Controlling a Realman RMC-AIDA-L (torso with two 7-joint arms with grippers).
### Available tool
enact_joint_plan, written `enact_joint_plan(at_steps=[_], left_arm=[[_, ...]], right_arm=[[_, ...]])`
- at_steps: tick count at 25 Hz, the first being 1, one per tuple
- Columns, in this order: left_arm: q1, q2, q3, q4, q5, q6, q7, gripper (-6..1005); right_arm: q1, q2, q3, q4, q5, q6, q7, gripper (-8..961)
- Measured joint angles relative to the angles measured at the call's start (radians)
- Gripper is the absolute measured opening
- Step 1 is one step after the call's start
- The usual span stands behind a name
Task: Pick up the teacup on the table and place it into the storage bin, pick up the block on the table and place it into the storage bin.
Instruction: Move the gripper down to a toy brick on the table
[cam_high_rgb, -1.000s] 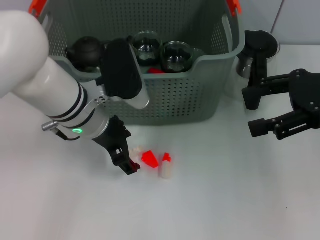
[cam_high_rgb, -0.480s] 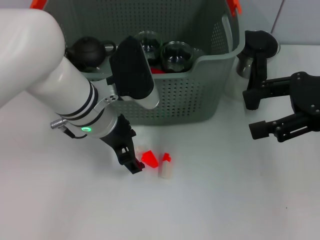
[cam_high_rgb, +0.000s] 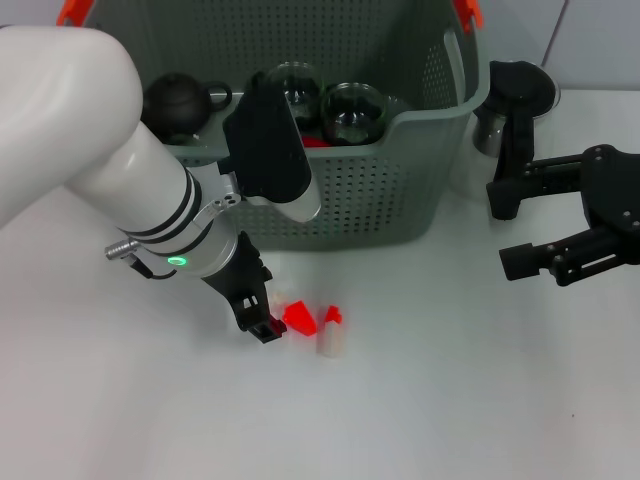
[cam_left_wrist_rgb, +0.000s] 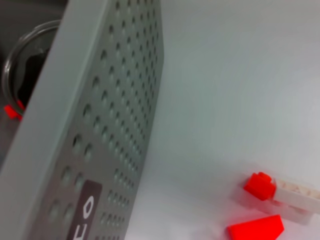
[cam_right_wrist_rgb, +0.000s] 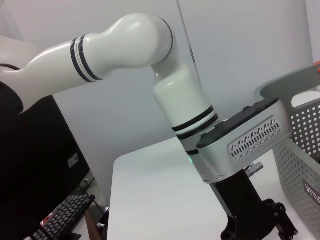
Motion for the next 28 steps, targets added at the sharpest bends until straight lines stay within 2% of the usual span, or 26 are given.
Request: enact_joint_plan(at_steps=[3, 23, 28], left_arm=[[-0.001, 0.0, 0.001, 0.0, 0.0, -0.005, 0.0, 702], [-0.011, -0.002, 0.013, -0.025, 0.022, -0.027, -0.018, 696], [-0.011, -0.002, 0.018, -0.025, 0.024, -0.028, -0.023, 561]], right_arm=[[0.001, -0.001, 0.0, 0.0, 0.0, 0.001, 0.0, 942], [0.0, -0.001, 0.0, 0.011, 0.001, 0.003, -0.003, 941], [0.0, -0.001, 0.0, 0.011, 0.001, 0.002, -0.005, 942]])
